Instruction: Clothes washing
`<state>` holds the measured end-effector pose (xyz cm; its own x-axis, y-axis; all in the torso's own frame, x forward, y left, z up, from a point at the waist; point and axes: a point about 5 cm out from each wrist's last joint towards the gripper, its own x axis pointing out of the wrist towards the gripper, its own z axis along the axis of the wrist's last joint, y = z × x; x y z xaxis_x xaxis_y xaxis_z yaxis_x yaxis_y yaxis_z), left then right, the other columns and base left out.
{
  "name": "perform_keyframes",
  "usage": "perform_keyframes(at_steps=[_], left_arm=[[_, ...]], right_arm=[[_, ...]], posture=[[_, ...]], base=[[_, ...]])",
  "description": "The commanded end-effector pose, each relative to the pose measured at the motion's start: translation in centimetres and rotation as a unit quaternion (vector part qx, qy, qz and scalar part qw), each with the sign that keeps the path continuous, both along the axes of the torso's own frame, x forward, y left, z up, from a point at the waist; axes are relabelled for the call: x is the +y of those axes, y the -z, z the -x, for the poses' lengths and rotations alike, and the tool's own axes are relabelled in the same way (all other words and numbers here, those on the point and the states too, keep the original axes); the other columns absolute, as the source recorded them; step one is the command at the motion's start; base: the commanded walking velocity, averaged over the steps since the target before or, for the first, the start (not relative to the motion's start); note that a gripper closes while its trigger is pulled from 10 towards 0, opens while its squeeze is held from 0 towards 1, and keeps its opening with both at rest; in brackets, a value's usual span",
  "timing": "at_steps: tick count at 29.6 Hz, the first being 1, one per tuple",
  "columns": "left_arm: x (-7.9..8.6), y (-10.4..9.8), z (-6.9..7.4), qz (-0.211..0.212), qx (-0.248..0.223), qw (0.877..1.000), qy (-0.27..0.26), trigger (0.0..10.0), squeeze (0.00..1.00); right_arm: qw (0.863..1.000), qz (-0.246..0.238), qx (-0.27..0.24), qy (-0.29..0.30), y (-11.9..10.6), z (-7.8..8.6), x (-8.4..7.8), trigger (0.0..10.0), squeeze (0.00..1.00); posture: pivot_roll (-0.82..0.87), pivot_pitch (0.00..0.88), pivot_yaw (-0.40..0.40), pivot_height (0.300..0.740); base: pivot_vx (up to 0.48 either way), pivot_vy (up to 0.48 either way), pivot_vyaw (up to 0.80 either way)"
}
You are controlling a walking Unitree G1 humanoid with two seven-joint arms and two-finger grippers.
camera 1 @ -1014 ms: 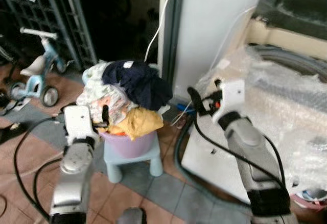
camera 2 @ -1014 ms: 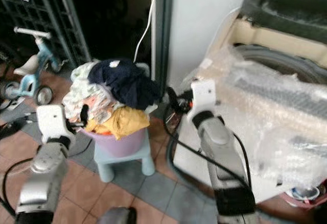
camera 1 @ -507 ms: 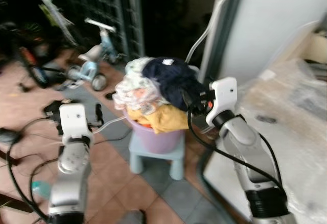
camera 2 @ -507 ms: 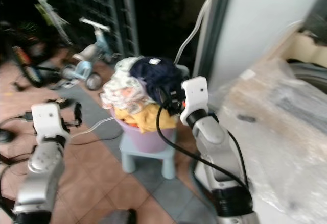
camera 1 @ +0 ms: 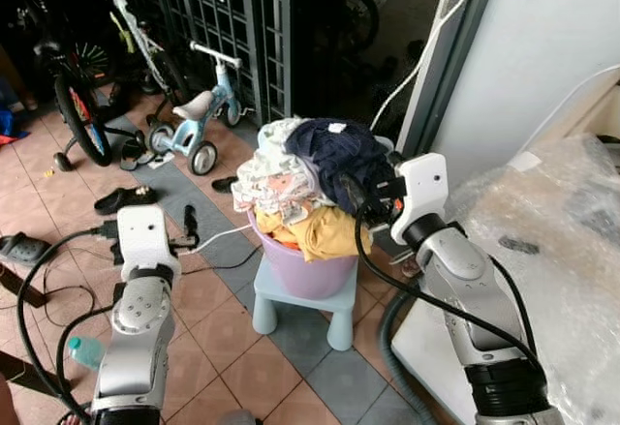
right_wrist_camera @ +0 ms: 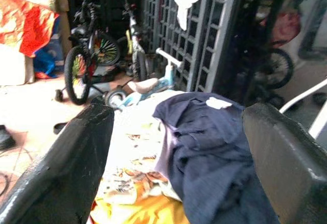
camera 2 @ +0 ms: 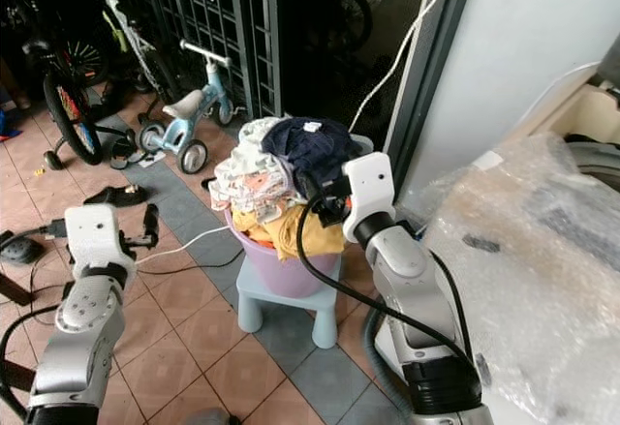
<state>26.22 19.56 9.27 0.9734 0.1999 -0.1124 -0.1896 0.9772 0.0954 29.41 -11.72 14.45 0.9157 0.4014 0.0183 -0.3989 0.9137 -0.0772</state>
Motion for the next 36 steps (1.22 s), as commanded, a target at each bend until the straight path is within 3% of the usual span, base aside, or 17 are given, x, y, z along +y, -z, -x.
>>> perform_keyframes(at_steps=[1, 11, 23, 36], left_arm=[[-0.19, -0.34, -0.05, 0.0, -0.004, 1.0, 0.004, 10.0, 0.0], [-0.17, -0.53, -0.14, 0.003, -0.009, 1.0, -0.005, 10.0, 0.0], [-0.49, -0.24, 0.0, 0.013, 0.0, 0.999, -0.03, 10.0, 0.0], [-0.44, -0.21, -0.01, 0.016, 0.008, 1.0, -0.017, 10.0, 0.0]], right_arm=[[1.0, 0.006, 0.003, 0.002, 0.29, 0.01, -0.21, 10.0, 0.0], [1.0, 0.023, 0.0, -0.014, 0.38, -0.36, 0.29, 10.0, 0.0], [0.999, 0.034, 0.013, -0.019, 1.15, -0.13, 0.23, 10.0, 0.0], [0.999, 0.03, 0.013, 0.001, 1.2, -0.31, 0.32, 10.0, 0.0]], posture=[[0.0, 0.0, 0.012, 0.74], [0.01, 0.0, -0.017, 0.74], [0.0, 0.0, -0.029, 0.74], [0.0, 0.0, -0.012, 0.74]], base=[[0.322, 0.0, 0.0], [0.315, 0.0, 0.0], [0.0, 0.0, 0.0], [0.0, 0.464, 0.0]])
